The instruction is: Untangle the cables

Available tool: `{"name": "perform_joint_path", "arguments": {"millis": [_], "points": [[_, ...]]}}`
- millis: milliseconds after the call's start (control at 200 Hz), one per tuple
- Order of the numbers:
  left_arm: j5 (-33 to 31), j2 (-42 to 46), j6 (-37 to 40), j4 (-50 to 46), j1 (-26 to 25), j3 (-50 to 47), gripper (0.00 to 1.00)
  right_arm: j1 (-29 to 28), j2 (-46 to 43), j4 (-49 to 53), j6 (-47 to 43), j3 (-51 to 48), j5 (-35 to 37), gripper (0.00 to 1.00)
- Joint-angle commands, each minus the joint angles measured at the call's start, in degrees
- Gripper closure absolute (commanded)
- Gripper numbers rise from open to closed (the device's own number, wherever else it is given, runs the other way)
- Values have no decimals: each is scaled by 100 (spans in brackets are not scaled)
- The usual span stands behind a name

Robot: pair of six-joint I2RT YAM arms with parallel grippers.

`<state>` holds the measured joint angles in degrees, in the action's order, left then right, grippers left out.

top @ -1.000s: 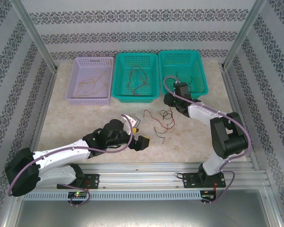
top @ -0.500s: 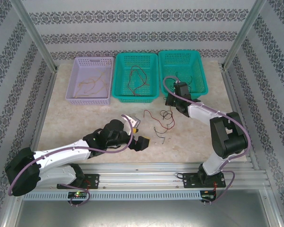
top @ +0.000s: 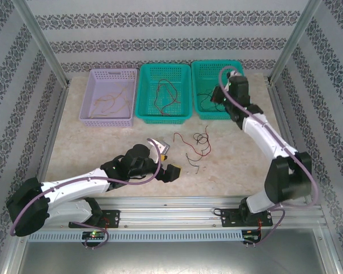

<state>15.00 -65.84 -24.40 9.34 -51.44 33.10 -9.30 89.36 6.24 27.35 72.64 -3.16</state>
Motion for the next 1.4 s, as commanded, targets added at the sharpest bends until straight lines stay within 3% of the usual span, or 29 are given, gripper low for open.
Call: {"name": "perform_joint_path", "arguments": {"millis": [0, 100, 180, 260, 485, 754, 1029, 1394], "points": [[147, -38, 26, 35, -68, 53, 0, 347, 723, 828, 263, 736, -338, 85], [177, -6, -30, 39, -69, 48, 0, 335, 783, 972, 143, 948, -366, 70], [257, -74, -90, 74, -68, 33, 0, 205, 332, 847, 24, 591, -278, 54], [308, -205, -184, 233, -68, 4, 0, -20, -290, 721, -125, 5, -150, 45], [-273, -870, -307, 125, 5, 429, 0, -738, -1848, 753, -81, -1748, 155, 43], [-468, -2502, -802, -108, 659, 1838, 0, -1054, -2880, 846, 109, -3050, 457, 43], [-1004, -3891, -734, -1910, 680, 3451, 5, -999, -3777, 1115, 84, -3492, 784, 42], [-1419, -4744, -662, -2925, 669, 4301, 16, -1002, -4210, 1327, 96, -3576, 552, 42]]}}
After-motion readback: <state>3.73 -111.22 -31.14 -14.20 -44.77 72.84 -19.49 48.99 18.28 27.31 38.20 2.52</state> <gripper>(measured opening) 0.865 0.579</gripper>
